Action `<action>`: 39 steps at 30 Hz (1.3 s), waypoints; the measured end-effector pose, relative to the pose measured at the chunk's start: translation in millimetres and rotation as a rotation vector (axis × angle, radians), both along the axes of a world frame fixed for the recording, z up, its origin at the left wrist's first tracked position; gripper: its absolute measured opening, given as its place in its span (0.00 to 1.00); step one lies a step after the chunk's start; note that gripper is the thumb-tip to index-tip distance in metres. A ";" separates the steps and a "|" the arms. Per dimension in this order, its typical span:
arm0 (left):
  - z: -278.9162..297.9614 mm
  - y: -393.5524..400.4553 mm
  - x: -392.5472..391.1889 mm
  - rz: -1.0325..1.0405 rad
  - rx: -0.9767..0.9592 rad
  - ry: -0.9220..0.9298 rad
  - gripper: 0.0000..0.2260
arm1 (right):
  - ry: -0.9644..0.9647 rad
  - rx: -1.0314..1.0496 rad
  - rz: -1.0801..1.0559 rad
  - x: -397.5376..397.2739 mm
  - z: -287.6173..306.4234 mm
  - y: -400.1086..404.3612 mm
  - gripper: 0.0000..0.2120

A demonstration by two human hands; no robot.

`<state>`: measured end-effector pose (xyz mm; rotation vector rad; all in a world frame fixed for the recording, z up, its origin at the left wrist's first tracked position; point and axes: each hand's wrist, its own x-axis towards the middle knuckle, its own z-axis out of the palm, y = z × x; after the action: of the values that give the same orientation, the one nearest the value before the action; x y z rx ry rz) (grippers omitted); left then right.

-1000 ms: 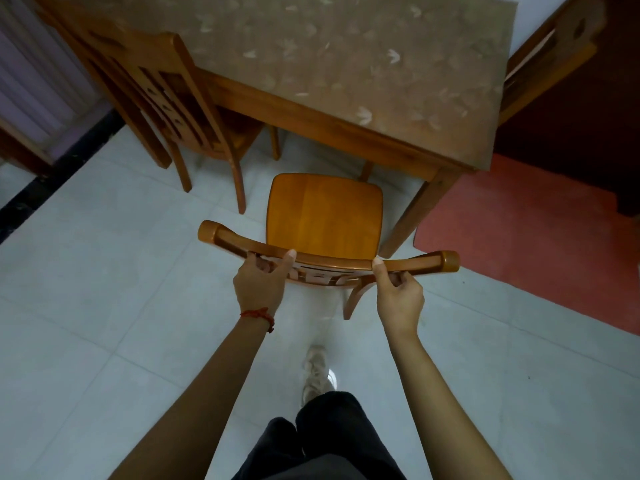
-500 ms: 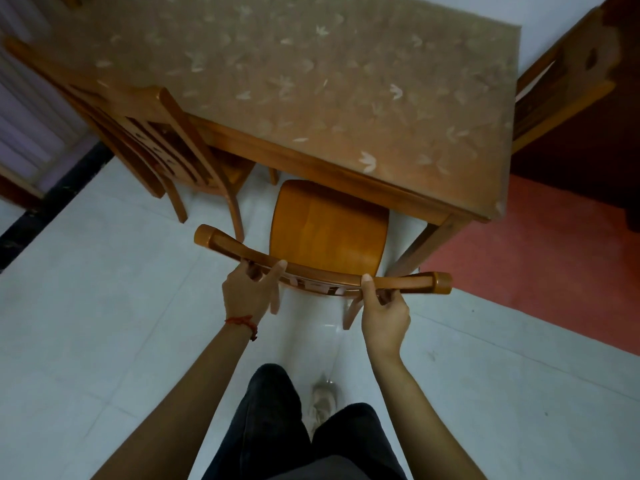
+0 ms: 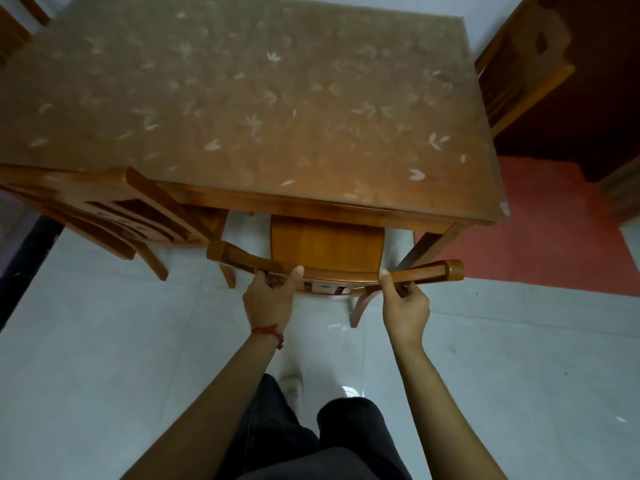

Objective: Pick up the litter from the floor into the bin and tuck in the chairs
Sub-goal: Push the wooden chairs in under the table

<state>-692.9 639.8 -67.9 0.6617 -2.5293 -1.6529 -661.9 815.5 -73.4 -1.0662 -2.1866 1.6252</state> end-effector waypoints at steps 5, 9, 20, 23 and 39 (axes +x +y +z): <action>3.8 -4.5 -31.3 -0.014 0.001 -0.033 0.18 | -0.003 0.007 -0.027 -26.1 3.4 -4.0 0.10; 4.6 -2.0 -57.5 -0.027 0.033 -0.049 0.19 | -0.013 0.002 -0.034 -49.6 1.7 0.8 0.15; 3.8 10.2 -93.4 -0.010 0.057 -0.068 0.21 | -0.033 0.047 -0.028 -85.8 -3.3 14.2 0.16; 4.0 10.5 -92.5 -0.010 0.053 -0.068 0.21 | -0.037 0.063 -0.028 -84.4 -4.9 14.3 0.15; 8.3 1.5 -86.5 -0.126 0.073 -0.067 0.20 | -0.061 0.073 0.066 -81.3 2.5 11.8 0.19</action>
<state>-779.5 641.3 -59.6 0.5830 -2.6185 -1.8000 -743.1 827.3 -71.0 -1.0464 -2.3249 1.5455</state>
